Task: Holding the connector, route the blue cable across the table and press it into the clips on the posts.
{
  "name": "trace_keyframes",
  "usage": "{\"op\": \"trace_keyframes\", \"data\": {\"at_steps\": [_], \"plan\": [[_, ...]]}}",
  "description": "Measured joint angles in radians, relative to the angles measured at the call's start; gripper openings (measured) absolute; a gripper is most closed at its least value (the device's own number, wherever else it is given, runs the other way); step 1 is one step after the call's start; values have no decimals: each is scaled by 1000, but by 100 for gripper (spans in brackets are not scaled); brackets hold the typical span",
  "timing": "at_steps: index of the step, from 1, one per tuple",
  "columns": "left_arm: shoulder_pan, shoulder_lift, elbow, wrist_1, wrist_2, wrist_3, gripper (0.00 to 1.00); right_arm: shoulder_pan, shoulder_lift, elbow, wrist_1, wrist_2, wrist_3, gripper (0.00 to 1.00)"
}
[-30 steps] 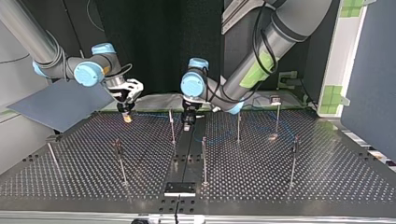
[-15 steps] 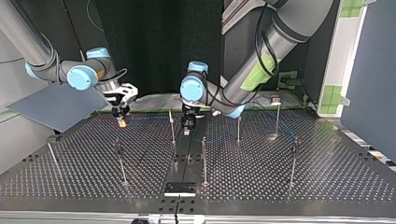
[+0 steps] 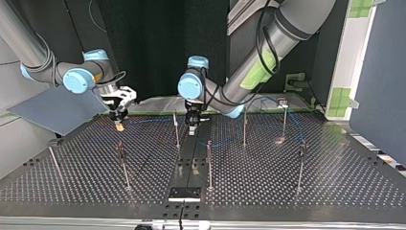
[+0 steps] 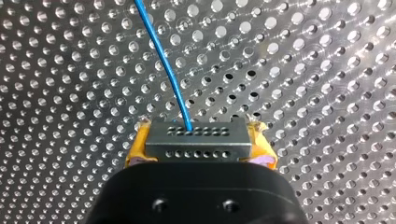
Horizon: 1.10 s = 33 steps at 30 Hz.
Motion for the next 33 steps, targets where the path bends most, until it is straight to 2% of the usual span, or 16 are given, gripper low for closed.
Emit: {"op": "trace_keyframes", "data": {"at_steps": [3, 10, 23, 29, 33], "plan": [[-19, 5, -1, -23, -23, 10, 100, -1, 0, 1, 2, -2, -2, 0], [-82, 24, -1, -89, -89, -29, 100, -1, 2, 4, 6, -4, -14, 0], [-198, 28, -1, -201, -204, -56, 100, -2, 5, 4, 12, -13, -36, 0], [-259, 26, 7, -179, -261, -86, 100, -6, 5, 4, 14, -23, -39, 0], [-293, 18, 26, -148, -257, -114, 100, -7, 5, 4, 18, -28, -43, 0]]}}
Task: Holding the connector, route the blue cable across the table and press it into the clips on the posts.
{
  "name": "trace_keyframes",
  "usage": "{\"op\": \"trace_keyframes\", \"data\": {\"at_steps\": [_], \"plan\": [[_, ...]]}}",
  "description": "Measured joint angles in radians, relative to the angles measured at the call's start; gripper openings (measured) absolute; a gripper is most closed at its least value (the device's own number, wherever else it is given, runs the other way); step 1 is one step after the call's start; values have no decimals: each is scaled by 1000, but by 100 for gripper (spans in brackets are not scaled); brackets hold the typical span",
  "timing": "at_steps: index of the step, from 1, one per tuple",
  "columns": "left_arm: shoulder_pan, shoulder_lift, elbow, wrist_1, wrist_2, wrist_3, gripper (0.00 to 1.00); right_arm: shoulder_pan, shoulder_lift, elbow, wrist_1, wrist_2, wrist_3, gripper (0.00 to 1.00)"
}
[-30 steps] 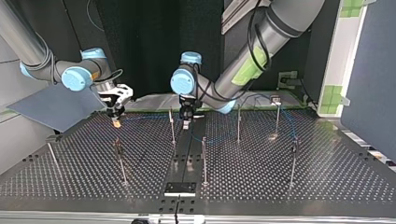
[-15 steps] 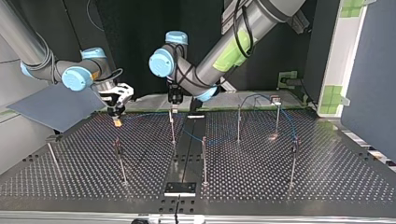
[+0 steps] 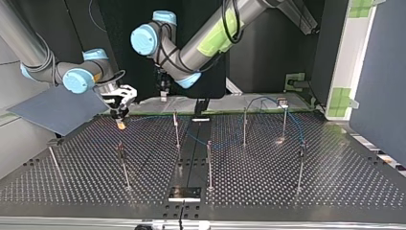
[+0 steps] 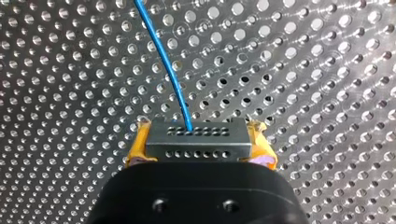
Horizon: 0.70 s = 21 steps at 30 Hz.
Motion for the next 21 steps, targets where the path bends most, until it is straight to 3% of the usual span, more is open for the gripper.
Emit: {"op": "trace_keyframes", "data": {"at_steps": [4, 11, 21], "plan": [[-20, -19, 32, 20, 29, -25, 100, 0, 0, 0, 1, -1, -1, 0], [-2, -74, 91, -21, 68, -70, 100, -1, 0, 0, 4, -2, -2, 0], [67, -131, 182, -15, 36, -52, 100, -3, 0, -1, 3, -7, -2, 0]]}}
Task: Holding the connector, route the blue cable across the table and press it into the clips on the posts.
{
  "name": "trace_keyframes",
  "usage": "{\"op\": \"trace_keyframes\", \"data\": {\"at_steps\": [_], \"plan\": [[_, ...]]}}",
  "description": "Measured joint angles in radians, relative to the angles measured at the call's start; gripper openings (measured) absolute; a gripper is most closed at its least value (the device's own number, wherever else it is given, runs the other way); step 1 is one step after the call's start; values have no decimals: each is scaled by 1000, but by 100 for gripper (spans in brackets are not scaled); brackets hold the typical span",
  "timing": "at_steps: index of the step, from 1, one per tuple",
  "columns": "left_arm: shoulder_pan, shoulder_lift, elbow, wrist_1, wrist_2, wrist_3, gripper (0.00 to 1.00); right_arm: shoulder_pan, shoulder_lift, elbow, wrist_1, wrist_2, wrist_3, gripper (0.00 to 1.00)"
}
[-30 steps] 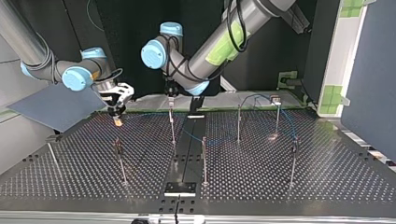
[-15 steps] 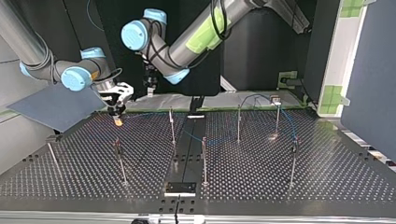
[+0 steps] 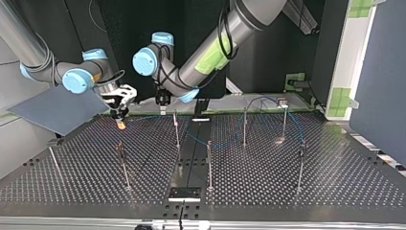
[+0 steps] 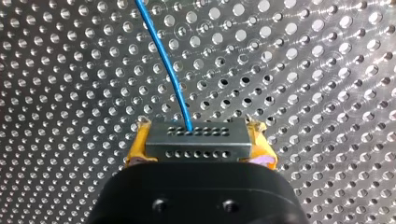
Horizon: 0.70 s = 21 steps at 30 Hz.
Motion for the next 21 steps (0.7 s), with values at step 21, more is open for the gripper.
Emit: {"op": "trace_keyframes", "data": {"at_steps": [21], "plan": [[-18, -48, 62, 23, 13, -22, 100, -3, 0, 0, 0, -1, -1, 0]]}}
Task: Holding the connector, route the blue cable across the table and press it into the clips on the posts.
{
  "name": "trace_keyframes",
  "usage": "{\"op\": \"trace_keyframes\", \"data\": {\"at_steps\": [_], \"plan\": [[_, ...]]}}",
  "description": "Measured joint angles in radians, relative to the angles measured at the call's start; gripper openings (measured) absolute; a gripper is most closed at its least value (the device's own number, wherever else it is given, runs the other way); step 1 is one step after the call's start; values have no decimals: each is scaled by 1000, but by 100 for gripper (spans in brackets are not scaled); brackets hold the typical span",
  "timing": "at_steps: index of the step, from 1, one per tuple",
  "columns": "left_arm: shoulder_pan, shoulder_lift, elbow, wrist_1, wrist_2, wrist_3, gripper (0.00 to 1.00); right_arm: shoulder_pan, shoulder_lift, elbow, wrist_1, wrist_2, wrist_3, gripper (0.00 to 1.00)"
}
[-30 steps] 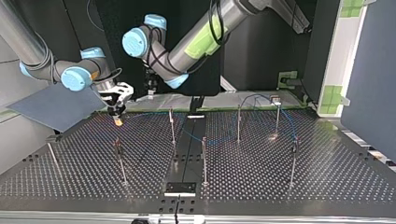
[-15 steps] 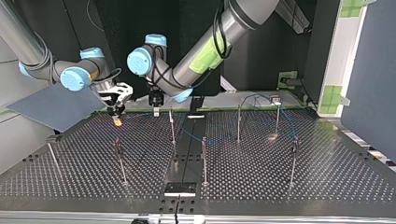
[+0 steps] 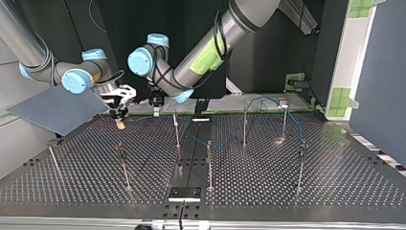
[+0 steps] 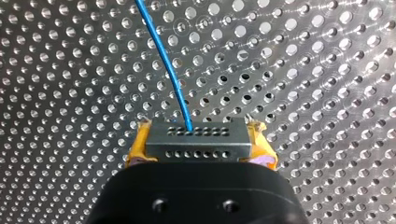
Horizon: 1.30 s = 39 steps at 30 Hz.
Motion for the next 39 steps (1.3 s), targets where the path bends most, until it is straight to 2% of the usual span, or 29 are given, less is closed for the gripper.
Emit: {"op": "trace_keyframes", "data": {"at_steps": [10, 17, 25, 33, 34, 35, 36, 37, 38, 39], "plan": [[13, -38, 82, -11, 12, -2, 100, 0, 0, 0, 0, -10, -1, 0], [9, -89, 143, -33, 40, 28, 100, 0, 0, 0, 0, -12, -1, 0], [12, -144, 207, -34, 21, 41, 100, -1, 0, 0, -1, -12, -1, 0], [0, -149, 218, -34, -11, 50, 100, -3, 0, 0, -1, -12, -1, 0], [-1, -149, 218, -34, -18, 55, 53, -3, 0, 0, -1, -12, -2, 0], [-2, -149, 218, -35, -24, 59, 37, -3, 0, 0, -1, -12, -1, 0], [-3, -149, 219, -35, -30, 64, 37, -3, 0, 0, -1, -12, -2, 0], [-5, -149, 219, -35, -39, 69, 21, -3, 0, 0, -1, -12, -2, 0], [-5, -149, 219, -36, -46, 70, 0, -3, 0, 0, -1, -12, -2, 0], [-6, -149, 219, -37, -54, 70, 0, -4, 0, 0, 0, -12, -1, 0]]}}
